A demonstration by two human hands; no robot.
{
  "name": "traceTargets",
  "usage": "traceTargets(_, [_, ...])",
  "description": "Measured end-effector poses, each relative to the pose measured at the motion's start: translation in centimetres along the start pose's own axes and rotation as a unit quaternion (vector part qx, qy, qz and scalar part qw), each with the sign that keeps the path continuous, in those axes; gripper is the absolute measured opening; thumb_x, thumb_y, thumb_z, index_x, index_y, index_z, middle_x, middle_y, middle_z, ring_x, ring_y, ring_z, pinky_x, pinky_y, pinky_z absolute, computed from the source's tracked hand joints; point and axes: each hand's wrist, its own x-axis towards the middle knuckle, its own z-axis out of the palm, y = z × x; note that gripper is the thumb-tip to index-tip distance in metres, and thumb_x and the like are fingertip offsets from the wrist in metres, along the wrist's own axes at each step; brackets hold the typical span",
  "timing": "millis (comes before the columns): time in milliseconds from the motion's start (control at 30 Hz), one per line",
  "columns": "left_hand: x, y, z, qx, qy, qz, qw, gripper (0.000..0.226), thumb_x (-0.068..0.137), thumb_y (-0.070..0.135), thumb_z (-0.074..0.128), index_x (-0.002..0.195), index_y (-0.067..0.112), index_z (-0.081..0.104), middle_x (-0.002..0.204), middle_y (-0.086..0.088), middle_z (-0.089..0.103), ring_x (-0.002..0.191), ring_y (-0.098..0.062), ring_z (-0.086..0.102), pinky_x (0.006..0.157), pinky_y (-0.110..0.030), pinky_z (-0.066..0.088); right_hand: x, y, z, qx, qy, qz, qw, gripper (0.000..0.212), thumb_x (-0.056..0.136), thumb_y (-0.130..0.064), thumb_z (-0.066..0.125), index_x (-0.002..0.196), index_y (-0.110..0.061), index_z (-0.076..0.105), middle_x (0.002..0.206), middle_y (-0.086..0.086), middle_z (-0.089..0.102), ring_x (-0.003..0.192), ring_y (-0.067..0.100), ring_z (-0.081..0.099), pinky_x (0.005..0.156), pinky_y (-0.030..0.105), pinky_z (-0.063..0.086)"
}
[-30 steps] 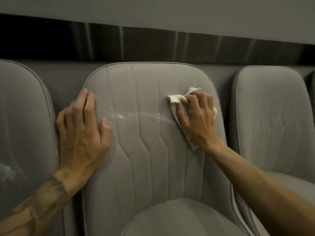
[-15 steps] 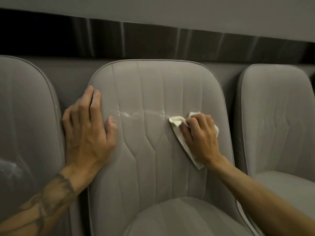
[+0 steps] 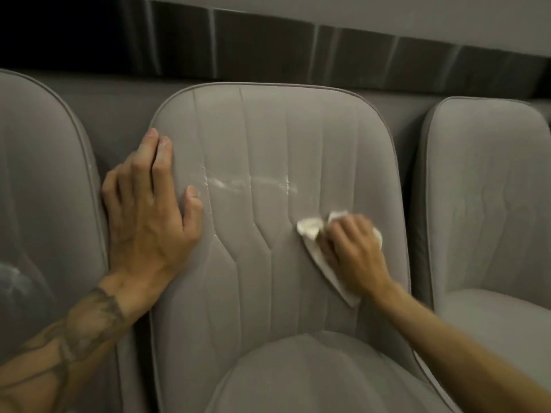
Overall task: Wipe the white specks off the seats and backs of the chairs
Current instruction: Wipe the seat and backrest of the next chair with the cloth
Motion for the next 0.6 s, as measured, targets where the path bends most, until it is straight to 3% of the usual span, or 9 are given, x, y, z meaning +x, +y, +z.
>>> traceTargets(100, [0.0, 0.1, -0.1, -0.005, -0.002, -0.002, 1.000, 0.068, 0.097, 0.034, 0.046, 0.158, 0.008, 0.029, 0.163, -0.016, 0.030, 0.136, -0.040, 0.041, 0.112, -0.054, 0.028, -0.7, 0.3, -0.6, -0.012, -0.035, -0.037, 0.999, 0.021, 0.101, -0.025, 0.059, 0.091, -0.006, 0.064, 0.091, 0.014, 0.060, 0.077, 0.033, 0.054, 0.069, 0.044, 0.044])
traceTargets(267, [0.1, 0.1, -0.1, -0.001, 0.001, -0.003, 1.000, 0.068, 0.098, 0.034, 0.046, 0.158, 0.009, 0.029, 0.164, -0.015, 0.031, 0.136, -0.039, 0.041, 0.113, -0.053, 0.026, 11.2, 2.8, -1.2, -0.056, 0.106, 0.099, 0.988, 0.026, 0.104, -0.027, 0.052, 0.090, -0.006, 0.058, 0.090, 0.018, 0.054, 0.082, 0.035, 0.050, 0.074, 0.046, 0.041])
traceTargets(367, [-0.1, 0.2, -0.1, 0.002, 0.003, -0.002, 1.000, 0.068, 0.098, 0.034, 0.046, 0.158, 0.008, 0.029, 0.164, -0.015, 0.031, 0.135, -0.039, 0.041, 0.113, -0.053, 0.025, 8.5, 1.6, -0.3, -0.046, 0.104, 0.125, 0.986, 0.024, 0.103, -0.024, 0.054, 0.091, -0.004, 0.059, 0.089, 0.018, 0.054, 0.081, 0.034, 0.049, 0.073, 0.046, 0.042])
traceTargets(467, [-0.1, 0.3, -0.3, 0.002, -0.002, -0.003, 1.000, 0.068, 0.098, 0.033, 0.047, 0.158, 0.007, 0.029, 0.164, -0.016, 0.031, 0.136, -0.040, 0.041, 0.113, -0.054, 0.027, -0.9, -1.2, 0.0, -0.004, -0.013, 0.000, 1.000, 0.021, 0.099, -0.020, 0.060, 0.085, -0.005, 0.062, 0.086, 0.017, 0.056, 0.073, 0.031, 0.049, 0.066, 0.045, 0.042])
traceTargets(533, [0.1, 0.4, -0.4, -0.002, -0.008, -0.005, 1.000, 0.068, 0.097, 0.033, 0.047, 0.158, 0.007, 0.029, 0.164, -0.016, 0.031, 0.137, -0.040, 0.040, 0.113, -0.055, 0.027, -5.9, -2.0, -0.4, -0.005, -0.117, -0.115, 0.986, 0.013, 0.098, -0.018, 0.061, 0.090, -0.008, 0.066, 0.092, 0.013, 0.061, 0.075, 0.030, 0.052, 0.067, 0.043, 0.046])
traceTargets(600, [0.1, 0.4, -0.5, -0.004, -0.010, -0.005, 1.000, 0.069, 0.097, 0.033, 0.047, 0.158, 0.006, 0.029, 0.164, -0.016, 0.030, 0.137, -0.040, 0.041, 0.113, -0.055, 0.027, -5.8, -1.0, -0.7, -0.010, -0.140, -0.157, 0.977, 0.014, 0.099, -0.018, 0.058, 0.094, -0.008, 0.067, 0.094, 0.012, 0.063, 0.077, 0.029, 0.053, 0.069, 0.041, 0.048])
